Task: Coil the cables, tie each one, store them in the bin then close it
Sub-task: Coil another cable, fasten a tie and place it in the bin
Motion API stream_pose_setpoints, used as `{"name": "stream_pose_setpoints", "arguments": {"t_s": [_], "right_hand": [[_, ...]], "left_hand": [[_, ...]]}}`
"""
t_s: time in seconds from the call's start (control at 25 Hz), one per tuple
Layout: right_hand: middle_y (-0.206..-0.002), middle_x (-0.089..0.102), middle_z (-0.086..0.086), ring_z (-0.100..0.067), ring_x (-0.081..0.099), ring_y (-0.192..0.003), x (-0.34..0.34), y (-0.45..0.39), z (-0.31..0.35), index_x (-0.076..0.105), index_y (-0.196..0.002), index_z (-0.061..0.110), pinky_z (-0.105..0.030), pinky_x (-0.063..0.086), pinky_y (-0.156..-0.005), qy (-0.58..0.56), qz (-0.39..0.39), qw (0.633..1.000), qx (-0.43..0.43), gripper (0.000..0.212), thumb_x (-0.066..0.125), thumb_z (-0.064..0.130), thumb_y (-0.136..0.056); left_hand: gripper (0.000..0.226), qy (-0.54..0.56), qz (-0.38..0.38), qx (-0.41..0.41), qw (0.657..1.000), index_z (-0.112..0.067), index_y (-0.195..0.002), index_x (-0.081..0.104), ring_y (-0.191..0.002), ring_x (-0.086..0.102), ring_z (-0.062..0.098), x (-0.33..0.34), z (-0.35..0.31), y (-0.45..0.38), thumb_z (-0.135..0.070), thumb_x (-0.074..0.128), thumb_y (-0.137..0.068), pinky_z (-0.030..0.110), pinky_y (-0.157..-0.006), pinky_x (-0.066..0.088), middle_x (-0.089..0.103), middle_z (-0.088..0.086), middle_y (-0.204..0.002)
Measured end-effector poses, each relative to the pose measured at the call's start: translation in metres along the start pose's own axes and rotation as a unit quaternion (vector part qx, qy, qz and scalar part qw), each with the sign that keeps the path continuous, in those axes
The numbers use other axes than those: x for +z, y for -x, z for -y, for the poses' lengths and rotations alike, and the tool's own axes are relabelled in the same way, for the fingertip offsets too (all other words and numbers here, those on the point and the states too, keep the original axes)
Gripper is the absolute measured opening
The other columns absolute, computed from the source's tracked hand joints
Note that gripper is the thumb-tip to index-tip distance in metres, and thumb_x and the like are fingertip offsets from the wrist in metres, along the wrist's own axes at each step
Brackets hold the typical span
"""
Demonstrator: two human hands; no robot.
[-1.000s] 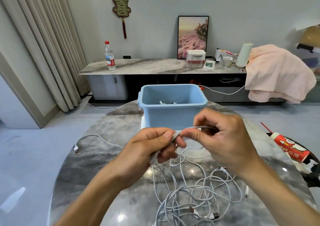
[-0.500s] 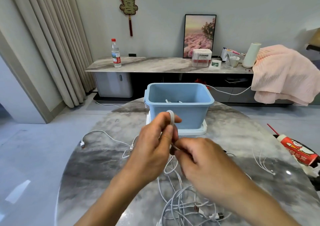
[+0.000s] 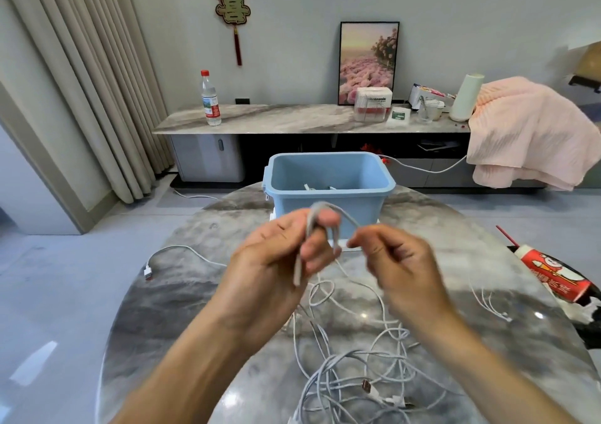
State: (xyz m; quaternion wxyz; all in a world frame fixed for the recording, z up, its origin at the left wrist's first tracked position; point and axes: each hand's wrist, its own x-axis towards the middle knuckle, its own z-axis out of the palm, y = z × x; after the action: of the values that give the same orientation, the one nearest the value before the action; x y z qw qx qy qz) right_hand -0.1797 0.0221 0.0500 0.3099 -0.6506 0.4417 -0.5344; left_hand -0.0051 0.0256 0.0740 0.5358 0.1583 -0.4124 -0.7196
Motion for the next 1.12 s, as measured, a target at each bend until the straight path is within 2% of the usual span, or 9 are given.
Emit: {"name": "stream_pose_setpoints", "arguments": {"t_s": [0.16,0.28,0.36,0.52,0.6,0.68,0.8,0.84,1.12], "right_hand": [[-0.068,0.057,0.013,-0.006,0.052,-0.065,0.046,0.038,0.012,0.058,-0.098,0.021,-0.033,0.041,-0.062,0.193,0.169,0.966,0.015,0.023,0.041,0.034,-0.104],[-0.069,0.049,0.007,-0.018,0.046,-0.067,0.031,0.024,0.054,0.046,-0.083,0.023,-0.038,0.042,-0.066,0.358,0.174,0.909,-0.126,0.025,0.037,0.038,-0.102],[-0.06,0.05,0.011,-0.007,0.044,-0.056,0.002,-0.001,0.064,0.06,-0.078,0.025,-0.032,0.044,-0.057,0.352,0.129,0.906,-0.194,0.026,0.05,0.042,-0.096],[-0.057,0.053,0.012,-0.001,0.045,-0.052,-0.016,-0.016,0.024,0.068,-0.079,0.022,-0.017,0.033,-0.052,0.153,0.008,0.978,-0.143,0.029,0.059,0.044,-0.095],[-0.056,0.052,0.017,0.0,0.046,-0.051,0.014,0.008,0.003,0.065,-0.086,0.023,-0.013,0.032,-0.052,0.122,0.047,0.991,-0.022,0.025,0.05,0.036,-0.101],[-0.063,0.057,0.017,-0.003,0.052,-0.059,0.035,0.03,0.008,0.059,-0.091,0.026,-0.018,0.036,-0.055,0.187,0.152,0.97,0.031,0.022,0.043,0.035,-0.104],[-0.076,0.062,0.005,-0.018,0.054,-0.073,0.025,0.016,0.036,0.054,-0.085,0.023,-0.039,0.045,-0.068,0.331,0.17,0.927,-0.056,0.022,0.044,0.035,-0.101],[-0.075,0.063,0.005,-0.018,0.054,-0.071,0.015,0.007,0.041,0.058,-0.086,0.023,-0.041,0.046,-0.067,0.347,0.154,0.921,-0.089,0.022,0.047,0.036,-0.1],[-0.051,0.031,0.013,-0.013,0.034,-0.047,-0.036,-0.02,0.018,0.054,-0.06,0.019,-0.031,0.034,-0.043,0.382,0.042,0.895,-0.224,0.052,0.057,0.062,-0.087]], "left_hand": [[0.021,-0.201,-0.206,0.154,0.945,-0.009,-0.097,0.067,-0.071,0.058,0.013,-0.031,-0.001,-0.014,-0.018,0.047,-0.099,0.025,-0.08,0.042,0.064,-0.004,-0.069],[0.026,-0.601,-0.124,0.229,0.756,-0.012,-0.092,0.065,-0.072,0.06,-0.001,-0.037,0.004,-0.004,-0.025,0.045,-0.102,0.018,-0.077,0.044,0.066,-0.007,-0.07],[0.029,-0.582,-0.027,0.157,0.797,-0.012,-0.087,0.064,-0.058,0.051,0.006,-0.028,-0.001,0.002,-0.027,0.043,-0.101,0.021,-0.062,0.041,0.053,-0.005,-0.059],[0.021,-0.065,0.058,-0.037,0.996,-0.007,-0.083,0.066,-0.05,0.037,0.008,0.003,-0.006,0.006,-0.013,0.047,-0.09,0.018,-0.064,0.035,0.041,-0.003,-0.058],[0.019,0.069,-0.063,0.007,0.996,-0.006,-0.094,0.067,-0.056,0.05,0.008,-0.001,-0.003,-0.002,-0.012,0.049,-0.09,0.029,-0.083,0.037,0.05,-0.003,-0.064],[0.02,-0.144,-0.163,0.101,0.971,-0.007,-0.102,0.066,-0.073,0.064,0.008,-0.019,-0.001,-0.008,-0.01,0.047,-0.096,0.029,-0.088,0.042,0.064,-0.004,-0.073],[0.021,-0.638,-0.077,0.19,0.742,-0.011,-0.094,0.064,-0.092,0.066,0.008,-0.035,0.01,-0.002,-0.017,0.045,-0.102,0.037,-0.092,0.045,0.065,-0.008,-0.079],[0.023,-0.657,-0.039,0.197,0.727,-0.009,-0.094,0.063,-0.084,0.064,0.012,-0.033,0.01,-0.002,-0.019,0.044,-0.101,0.04,-0.087,0.047,0.063,-0.005,-0.077],[0.029,-0.45,0.077,-0.018,0.89,-0.008,-0.083,0.063,-0.056,0.04,0.012,-0.02,-0.003,0.005,-0.022,0.042,-0.096,0.024,-0.056,0.036,0.044,-0.003,-0.061]]}}
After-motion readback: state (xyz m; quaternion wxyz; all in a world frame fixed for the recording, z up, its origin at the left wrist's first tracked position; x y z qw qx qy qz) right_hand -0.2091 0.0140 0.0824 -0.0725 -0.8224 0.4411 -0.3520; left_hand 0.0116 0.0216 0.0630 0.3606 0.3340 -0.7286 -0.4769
